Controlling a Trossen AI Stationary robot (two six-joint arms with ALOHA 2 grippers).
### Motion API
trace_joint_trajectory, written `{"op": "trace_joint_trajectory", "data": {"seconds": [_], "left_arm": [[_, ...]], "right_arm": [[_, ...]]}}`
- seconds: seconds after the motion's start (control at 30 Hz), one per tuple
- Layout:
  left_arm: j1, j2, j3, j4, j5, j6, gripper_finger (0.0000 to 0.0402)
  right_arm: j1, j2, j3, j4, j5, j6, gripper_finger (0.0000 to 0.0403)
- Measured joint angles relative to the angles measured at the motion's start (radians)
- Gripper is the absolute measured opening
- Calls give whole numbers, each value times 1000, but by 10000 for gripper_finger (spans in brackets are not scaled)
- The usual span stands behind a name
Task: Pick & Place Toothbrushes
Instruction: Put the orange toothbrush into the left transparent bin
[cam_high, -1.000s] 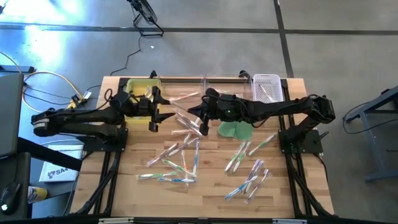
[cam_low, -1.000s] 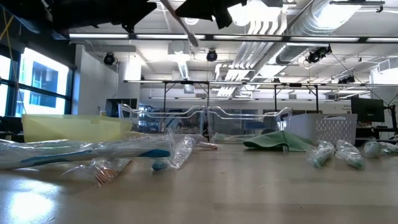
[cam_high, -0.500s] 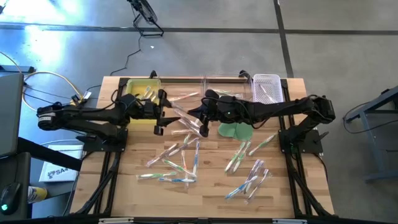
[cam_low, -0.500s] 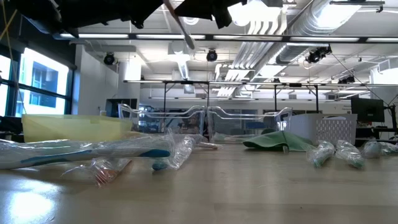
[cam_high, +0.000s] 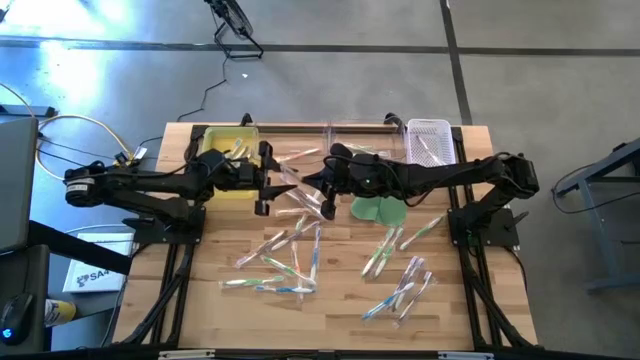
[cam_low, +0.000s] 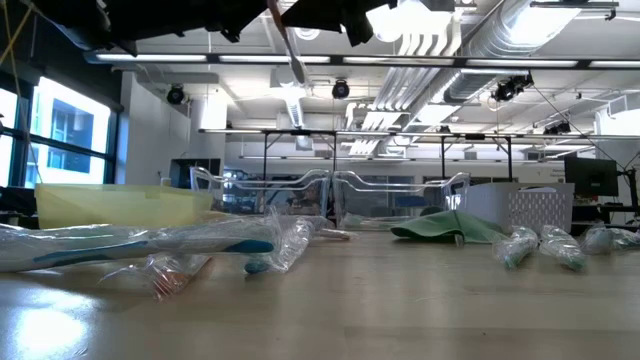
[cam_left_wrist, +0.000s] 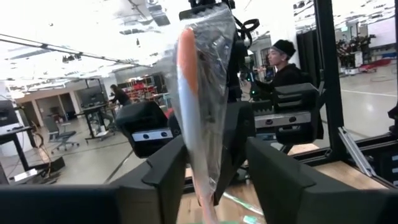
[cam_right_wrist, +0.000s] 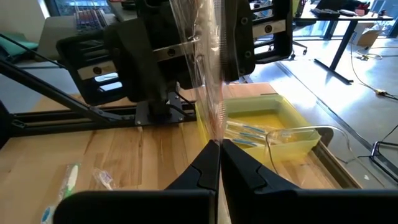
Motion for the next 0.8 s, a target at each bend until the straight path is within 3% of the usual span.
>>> {"op": "trace_joint_trajectory", "data": {"seconds": [0.37,0.67,0.8], "left_arm": [[0,0,0,0,-5,0,22],[0,0,0,-17,-2,29,17],[0,0,0,-24,0,34,17]], "right_arm": [[0,0,0,-6,-1,0,4],[0,0,0,-21,0,54,4],[1,-9,0,-59,-11,63,25]]}}
